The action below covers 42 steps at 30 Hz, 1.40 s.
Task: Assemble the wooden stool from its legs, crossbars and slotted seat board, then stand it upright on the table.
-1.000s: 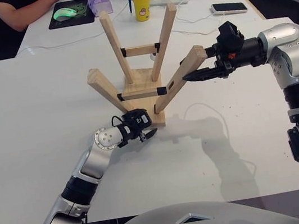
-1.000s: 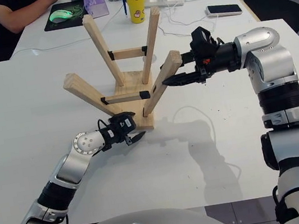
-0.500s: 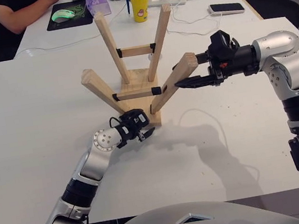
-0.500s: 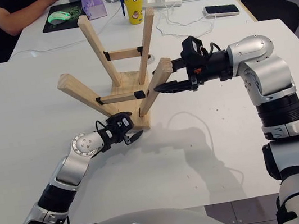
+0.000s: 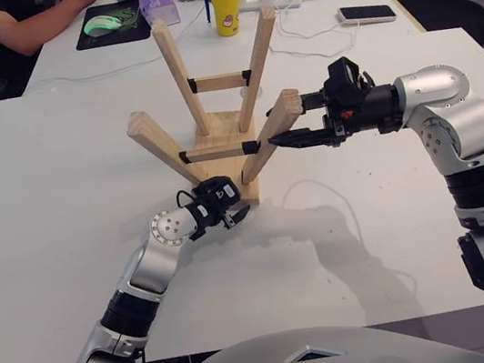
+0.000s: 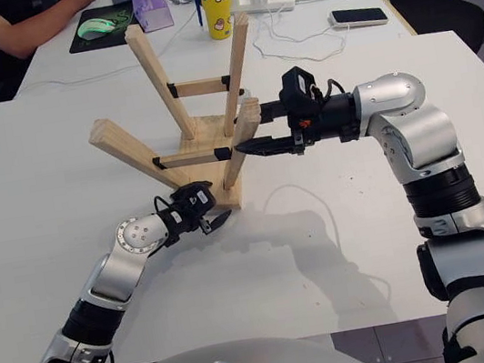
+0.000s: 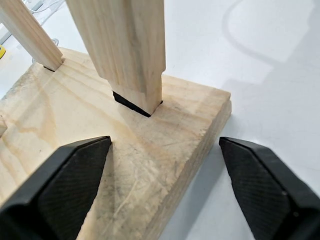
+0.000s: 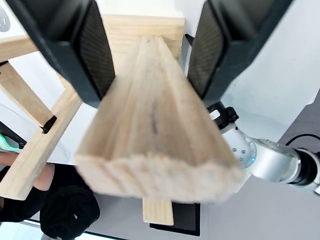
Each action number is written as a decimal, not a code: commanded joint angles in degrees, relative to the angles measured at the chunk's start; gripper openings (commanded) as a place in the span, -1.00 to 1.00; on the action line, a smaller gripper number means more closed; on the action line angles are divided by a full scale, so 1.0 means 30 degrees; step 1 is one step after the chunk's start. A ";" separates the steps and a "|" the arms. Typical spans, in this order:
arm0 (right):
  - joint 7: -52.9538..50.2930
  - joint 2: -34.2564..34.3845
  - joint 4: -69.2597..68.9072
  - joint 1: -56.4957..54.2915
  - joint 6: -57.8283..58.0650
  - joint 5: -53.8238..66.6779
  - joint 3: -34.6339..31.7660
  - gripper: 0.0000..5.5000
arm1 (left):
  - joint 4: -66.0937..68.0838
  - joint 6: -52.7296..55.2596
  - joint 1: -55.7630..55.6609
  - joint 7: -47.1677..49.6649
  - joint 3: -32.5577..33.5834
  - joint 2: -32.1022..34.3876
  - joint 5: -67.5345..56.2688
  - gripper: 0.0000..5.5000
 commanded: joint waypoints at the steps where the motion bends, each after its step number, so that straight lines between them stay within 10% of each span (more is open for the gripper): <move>1: -0.0030 0.0286 0.1322 0.0743 0.1136 -0.1511 0.1742 -0.25 | 0.0546 0.0263 0.0296 -0.0501 -0.0611 0.0055 0.0025 0.46; 26: -0.1142 0.1509 0.3272 0.0057 0.0909 -0.2089 0.2468 -0.25 | -0.1919 -0.1611 0.1873 -0.0882 0.1664 -0.0018 -0.2959 0.46; 35: -0.1422 0.1029 0.2912 0.0454 0.1210 -0.2032 0.2508 -0.25 | -0.7128 -1.0754 0.3881 0.2275 0.6594 -0.1110 -0.4725 0.01; 42: -0.1379 0.0984 0.2839 0.0490 0.1339 -0.2121 0.2864 -0.25 | -0.6580 -0.6712 -0.0824 0.5848 0.5678 -0.2284 0.1400 -0.42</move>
